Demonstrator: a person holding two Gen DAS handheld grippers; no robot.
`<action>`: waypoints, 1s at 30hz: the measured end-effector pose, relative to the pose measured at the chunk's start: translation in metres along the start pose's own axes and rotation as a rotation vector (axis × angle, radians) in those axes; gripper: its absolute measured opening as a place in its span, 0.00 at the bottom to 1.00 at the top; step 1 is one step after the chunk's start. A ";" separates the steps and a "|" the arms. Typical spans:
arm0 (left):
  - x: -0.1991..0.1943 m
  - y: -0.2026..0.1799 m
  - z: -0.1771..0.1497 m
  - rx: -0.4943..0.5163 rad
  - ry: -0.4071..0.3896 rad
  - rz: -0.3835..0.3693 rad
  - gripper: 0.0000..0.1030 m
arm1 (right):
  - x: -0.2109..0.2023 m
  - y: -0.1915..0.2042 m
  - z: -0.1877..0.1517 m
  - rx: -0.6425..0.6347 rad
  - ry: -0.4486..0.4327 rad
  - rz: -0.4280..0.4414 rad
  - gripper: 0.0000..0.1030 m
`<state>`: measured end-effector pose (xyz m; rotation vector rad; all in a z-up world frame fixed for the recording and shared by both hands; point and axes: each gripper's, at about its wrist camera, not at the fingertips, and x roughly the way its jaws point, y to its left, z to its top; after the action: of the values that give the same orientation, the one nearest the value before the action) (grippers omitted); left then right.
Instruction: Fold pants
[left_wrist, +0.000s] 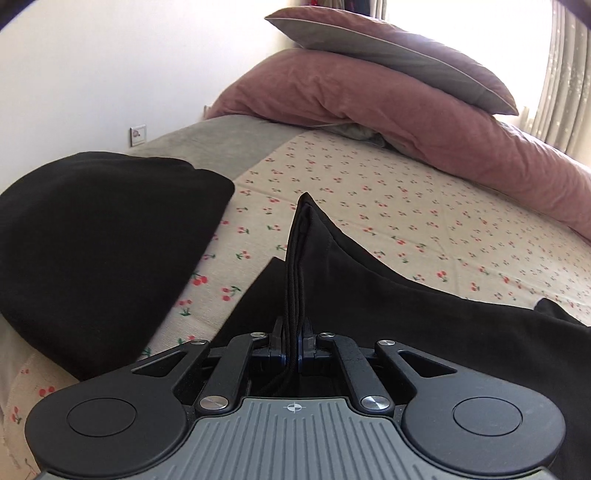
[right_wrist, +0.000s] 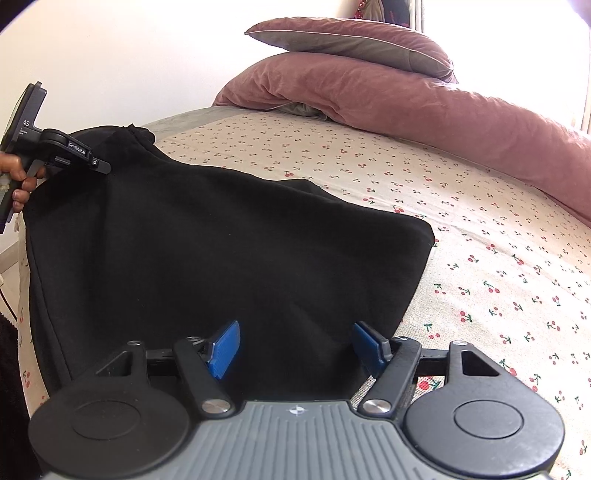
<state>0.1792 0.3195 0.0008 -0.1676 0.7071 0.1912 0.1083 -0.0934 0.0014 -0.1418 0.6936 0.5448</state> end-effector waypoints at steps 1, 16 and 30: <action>0.001 0.000 0.000 0.006 -0.006 0.019 0.03 | -0.001 0.000 0.000 -0.001 -0.001 0.000 0.67; -0.057 -0.046 -0.020 0.258 -0.143 -0.135 0.65 | -0.023 0.008 -0.003 0.005 -0.048 0.044 0.70; -0.069 -0.053 -0.085 0.618 0.136 -0.637 0.69 | -0.063 0.010 -0.053 -0.209 0.000 0.111 0.78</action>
<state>0.0874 0.2413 -0.0127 0.1917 0.7843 -0.6506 0.0327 -0.1275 0.0024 -0.2996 0.6461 0.7233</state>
